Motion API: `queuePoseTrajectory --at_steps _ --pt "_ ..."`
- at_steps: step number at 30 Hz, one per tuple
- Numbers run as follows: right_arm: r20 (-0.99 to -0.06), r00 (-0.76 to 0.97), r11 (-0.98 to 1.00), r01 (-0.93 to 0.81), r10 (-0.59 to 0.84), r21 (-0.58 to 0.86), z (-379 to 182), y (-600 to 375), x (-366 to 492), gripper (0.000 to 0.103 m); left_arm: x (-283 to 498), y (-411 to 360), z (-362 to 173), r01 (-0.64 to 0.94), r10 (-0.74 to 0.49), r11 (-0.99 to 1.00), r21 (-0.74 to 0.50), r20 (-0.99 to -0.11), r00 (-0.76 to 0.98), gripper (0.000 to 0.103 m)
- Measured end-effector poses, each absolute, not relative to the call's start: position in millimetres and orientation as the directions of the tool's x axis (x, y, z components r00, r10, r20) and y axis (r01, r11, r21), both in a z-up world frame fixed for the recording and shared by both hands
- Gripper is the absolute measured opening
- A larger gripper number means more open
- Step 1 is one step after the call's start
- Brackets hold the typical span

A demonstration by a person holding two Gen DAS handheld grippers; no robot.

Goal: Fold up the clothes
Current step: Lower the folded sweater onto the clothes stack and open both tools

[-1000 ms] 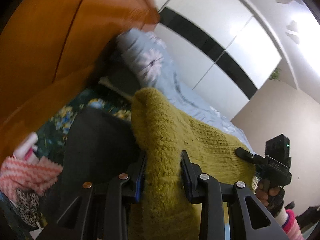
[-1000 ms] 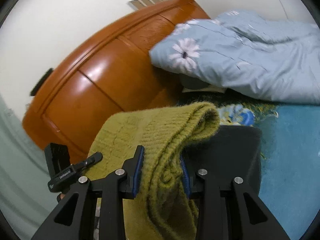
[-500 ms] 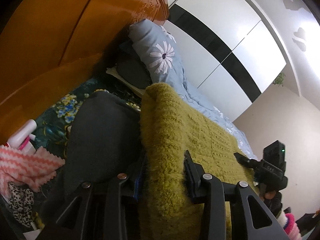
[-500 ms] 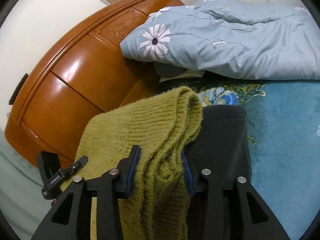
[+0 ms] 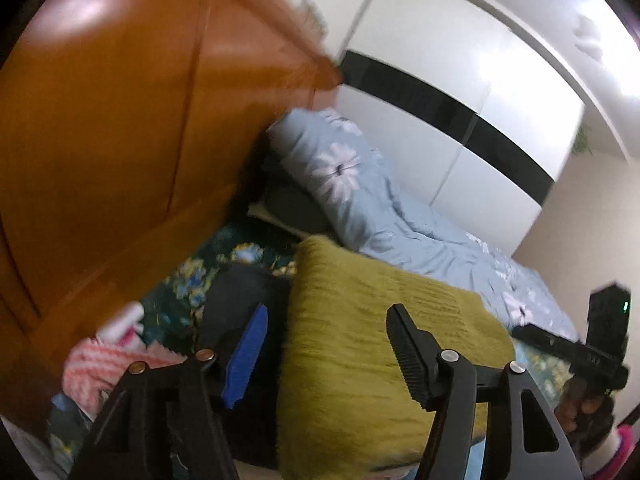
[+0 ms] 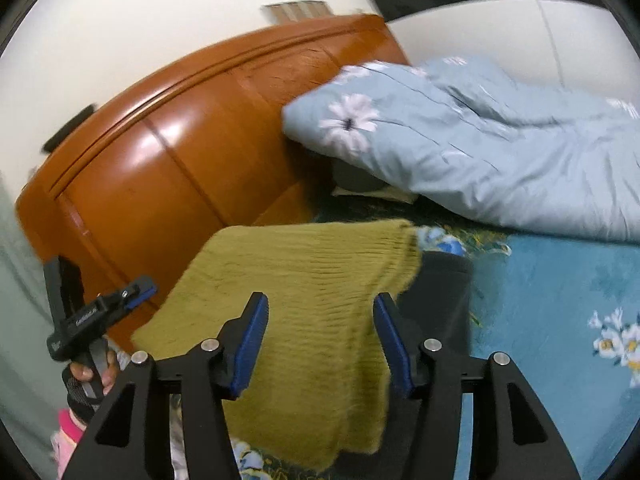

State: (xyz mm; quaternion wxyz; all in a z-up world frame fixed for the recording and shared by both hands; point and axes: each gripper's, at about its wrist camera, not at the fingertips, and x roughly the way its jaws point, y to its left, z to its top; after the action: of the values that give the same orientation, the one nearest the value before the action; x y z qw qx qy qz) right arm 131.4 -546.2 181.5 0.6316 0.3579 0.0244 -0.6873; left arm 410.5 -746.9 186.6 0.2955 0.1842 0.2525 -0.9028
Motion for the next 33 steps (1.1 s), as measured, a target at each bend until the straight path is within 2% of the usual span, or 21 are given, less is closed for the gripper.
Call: queuePoseTrajectory --at_steps 3,8,12,20,25,28,30,33 --pt "-0.508 0.086 -0.137 0.913 -0.857 0.385 186 -545 154 0.056 395 -718 192 0.583 -0.427 -0.768 -0.264 -0.467 -0.774 0.068" --pt "-0.558 0.103 -0.107 0.938 -0.823 0.331 171 -551 171 0.056 367 -702 171 0.543 -0.365 -0.814 -0.208 -0.544 -0.756 0.069" --pt "-0.585 0.109 -0.137 0.923 -0.803 0.359 153 -550 161 0.056 359 -710 147 0.568 -0.354 -0.794 -0.215 -0.597 -0.72 0.069" --pt "-0.561 0.121 -0.137 0.908 -0.819 0.397 149 -547 157 0.059 355 -706 148 0.593 -0.388 -0.782 -0.19 -0.597 -0.703 0.069" --pt "-0.544 0.127 -0.129 0.903 -0.83 0.409 153 -533 162 0.06 365 -686 158 0.604 -0.43 -0.777 -0.174 -0.554 -0.713 0.072" --pt "-0.549 0.111 -0.133 0.913 -0.828 0.386 151 -524 169 0.066 368 -675 158 0.603 -0.437 -0.777 -0.182 -0.534 -0.724 0.078" --pt "-0.561 0.095 -0.138 0.923 -0.822 0.359 149 -518 175 0.075 370 -667 156 0.602 -0.437 -0.779 -0.177 -0.535 -0.723 0.08" --pt "-0.567 0.082 -0.123 0.942 -0.82 0.314 145 -508 185 0.075 373 -655 155 0.617 -0.46 -0.77 -0.162 -0.529 -0.713 0.085"
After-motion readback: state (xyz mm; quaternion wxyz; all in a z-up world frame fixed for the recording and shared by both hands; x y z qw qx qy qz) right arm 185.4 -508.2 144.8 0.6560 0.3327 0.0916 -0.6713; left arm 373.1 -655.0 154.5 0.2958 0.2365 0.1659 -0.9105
